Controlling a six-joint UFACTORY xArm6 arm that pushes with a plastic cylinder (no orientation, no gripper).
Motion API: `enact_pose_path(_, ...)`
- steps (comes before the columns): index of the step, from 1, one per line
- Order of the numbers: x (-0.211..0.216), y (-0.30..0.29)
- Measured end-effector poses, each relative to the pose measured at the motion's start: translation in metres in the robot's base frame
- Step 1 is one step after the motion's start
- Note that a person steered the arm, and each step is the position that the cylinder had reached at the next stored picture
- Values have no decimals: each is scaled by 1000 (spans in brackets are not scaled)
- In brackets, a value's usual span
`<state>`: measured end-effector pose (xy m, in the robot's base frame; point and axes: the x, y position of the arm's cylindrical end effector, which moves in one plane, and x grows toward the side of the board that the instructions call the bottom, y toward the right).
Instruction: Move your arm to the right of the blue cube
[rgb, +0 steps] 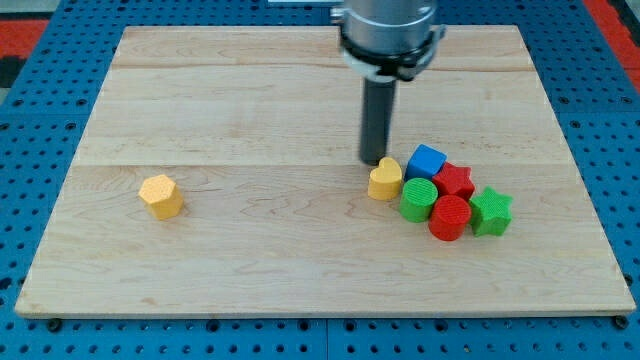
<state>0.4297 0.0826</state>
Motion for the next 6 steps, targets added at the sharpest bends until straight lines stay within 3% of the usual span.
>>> enact_pose_path(1,-11,62)
enact_pose_path(2,14,79)
enact_pose_path(4,16,147)
enact_pose_path(5,43,177)
enact_pose_path(6,55,173)
